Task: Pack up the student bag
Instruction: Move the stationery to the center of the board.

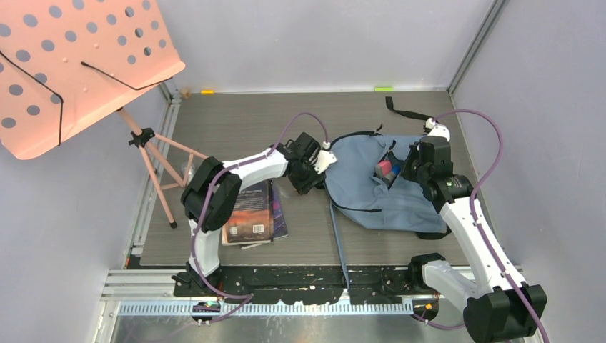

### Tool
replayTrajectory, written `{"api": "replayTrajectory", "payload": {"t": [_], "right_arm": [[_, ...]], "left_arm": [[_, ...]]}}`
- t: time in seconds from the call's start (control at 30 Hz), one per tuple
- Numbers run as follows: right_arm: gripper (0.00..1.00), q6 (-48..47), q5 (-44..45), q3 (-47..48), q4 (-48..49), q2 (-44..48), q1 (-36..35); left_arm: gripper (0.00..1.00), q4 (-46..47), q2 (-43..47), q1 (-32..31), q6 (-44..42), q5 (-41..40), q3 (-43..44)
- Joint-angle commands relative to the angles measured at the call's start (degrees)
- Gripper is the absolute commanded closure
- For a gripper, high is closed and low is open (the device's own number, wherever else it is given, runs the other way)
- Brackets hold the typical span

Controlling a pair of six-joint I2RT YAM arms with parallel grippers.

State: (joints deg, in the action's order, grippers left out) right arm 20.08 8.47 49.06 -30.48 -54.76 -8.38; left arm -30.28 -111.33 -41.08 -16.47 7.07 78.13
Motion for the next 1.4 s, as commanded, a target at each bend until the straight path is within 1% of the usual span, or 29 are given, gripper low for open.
{"api": "replayTrajectory", "payload": {"t": [0.0, 0.13, 0.3, 0.37, 0.47, 0.53, 0.6, 0.7, 0.83, 0.97, 1.07, 1.2, 1.37], "right_arm": [[0.99, 0.4, -0.2, 1.1, 4.0, 0.5, 0.0], [1.0, 0.4, -0.2, 1.1, 4.0, 0.6, 0.0], [1.0, 0.3, 0.0, 1.0, 3.9, 0.8, 0.0], [0.99, 0.3, 0.2, 1.0, 3.7, 0.9, 0.1], [1.0, 0.2, 0.4, 1.0, 3.7, 1.0, 0.0], [1.0, 0.2, 0.4, 1.1, 3.7, 1.0, 0.0], [0.99, 0.3, 0.3, 1.1, 3.7, 1.0, 0.0], [0.99, 0.2, 0.0, 1.1, 3.7, 0.9, 0.0], [0.99, 0.3, -0.1, 1.1, 3.8, 0.9, 0.0], [1.0, 0.3, -0.1, 1.2, 3.7, 0.7, 0.0], [1.0, 0.4, -0.1, 1.1, 3.7, 0.7, 0.0], [0.99, 0.3, -0.1, 1.1, 3.8, 0.8, 0.0], [0.99, 0.3, 0.0, 1.1, 3.7, 0.9, 0.0]], "left_arm": [[0.53, -0.2, -1.2, 0.5, 0.6, -1.2, 2.0], [0.57, -0.8, -2.1, 0.9, 1.5, -1.8, 2.4], [0.71, -3.3, -2.1, 0.9, 4.8, -0.7, 2.0], [0.75, -3.9, -1.4, 0.9, 7.2, -0.5, 0.5], [0.79, -4.7, 0.4, 0.6, 11.9, -0.6, -2.3], [0.81, -5.2, 2.1, 0.2, 15.2, -2.2, -4.8], [0.83, -5.5, 4.8, -0.2, 20.4, -3.4, -7.3], [0.83, -4.2, 9.2, -0.3, 27.1, -3.1, -12.9], [0.82, -2.4, 15.4, -2.1, 34.9, -2.5, -20.3], [0.76, -2.2, 19.3, -3.4, 40.0, -2.5, -23.4], [0.7, -2.8, 19.8, -3.4, 41.1, -2.9, -22.9], [0.59, -2.8, 18.6, -3.4, 39.5, -4.5, -20.4], [0.52, -3.2, 15.8, -3.4, 37.7, -6.5, -16.3]]}}
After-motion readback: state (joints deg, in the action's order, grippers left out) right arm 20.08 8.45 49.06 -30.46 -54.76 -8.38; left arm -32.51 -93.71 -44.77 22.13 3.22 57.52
